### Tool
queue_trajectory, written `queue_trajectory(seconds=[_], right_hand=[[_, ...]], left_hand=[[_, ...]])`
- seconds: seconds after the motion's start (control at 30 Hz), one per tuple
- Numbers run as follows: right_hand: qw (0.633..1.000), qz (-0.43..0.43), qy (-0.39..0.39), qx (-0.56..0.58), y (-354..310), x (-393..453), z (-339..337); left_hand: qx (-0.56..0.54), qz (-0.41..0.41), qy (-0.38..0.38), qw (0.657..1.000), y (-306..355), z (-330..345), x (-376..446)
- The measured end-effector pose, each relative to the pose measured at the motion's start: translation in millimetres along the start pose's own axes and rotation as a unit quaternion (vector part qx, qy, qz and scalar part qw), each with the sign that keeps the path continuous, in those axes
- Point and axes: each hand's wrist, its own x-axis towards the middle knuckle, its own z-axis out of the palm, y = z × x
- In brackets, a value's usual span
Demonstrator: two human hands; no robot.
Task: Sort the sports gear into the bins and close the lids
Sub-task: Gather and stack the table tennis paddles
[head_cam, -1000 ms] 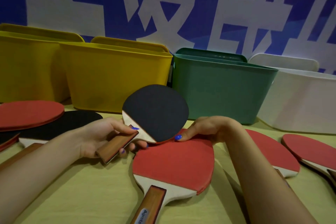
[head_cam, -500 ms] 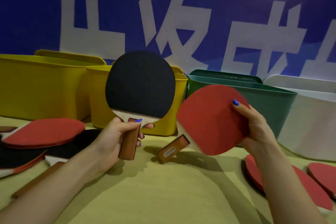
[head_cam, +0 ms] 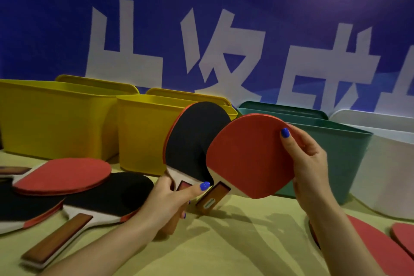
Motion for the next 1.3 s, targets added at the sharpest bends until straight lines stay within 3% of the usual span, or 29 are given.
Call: queue_trajectory(seconds=[0.13, 0.3, 0.47, 0.67, 0.83, 0.93, 1.07, 1.13, 1.3], right_hand=[[0.999, -0.023, -0.020, -0.008, 2, 1, 3], [0.997, 0.017, -0.017, 0.074, 3, 3, 7], [0.991, 0.093, 0.039, 0.092, 24, 2, 12], [0.993, 0.099, 0.047, 0.049, 30, -1, 17], [0.984, 0.131, 0.030, 0.114, 20, -4, 19], [0.977, 0.163, 0.024, 0.139, 15, -3, 18], [0.977, 0.163, 0.044, 0.129, 14, -5, 18], [0.978, 0.157, 0.047, 0.128, 12, -7, 18], [0.977, 0.163, 0.051, 0.127, 16, -7, 20]], left_hand=[[0.017, 0.017, 0.027, 0.999, 0, -4, 2], [0.040, 0.031, 0.091, 0.995, -5, -8, 9], [0.048, 0.047, 0.093, 0.993, -7, -11, 11], [0.052, 0.043, 0.081, 0.994, -6, -11, 12], [0.015, 0.059, 0.069, 0.996, -2, -8, 9], [-0.028, 0.050, 0.018, 0.998, 1, -8, -2], [-0.128, -0.063, -0.077, 0.987, 1, -6, -3], [-0.130, -0.058, -0.095, 0.985, -6, -10, 6], [-0.138, -0.168, -0.216, 0.952, -6, -9, 4]])
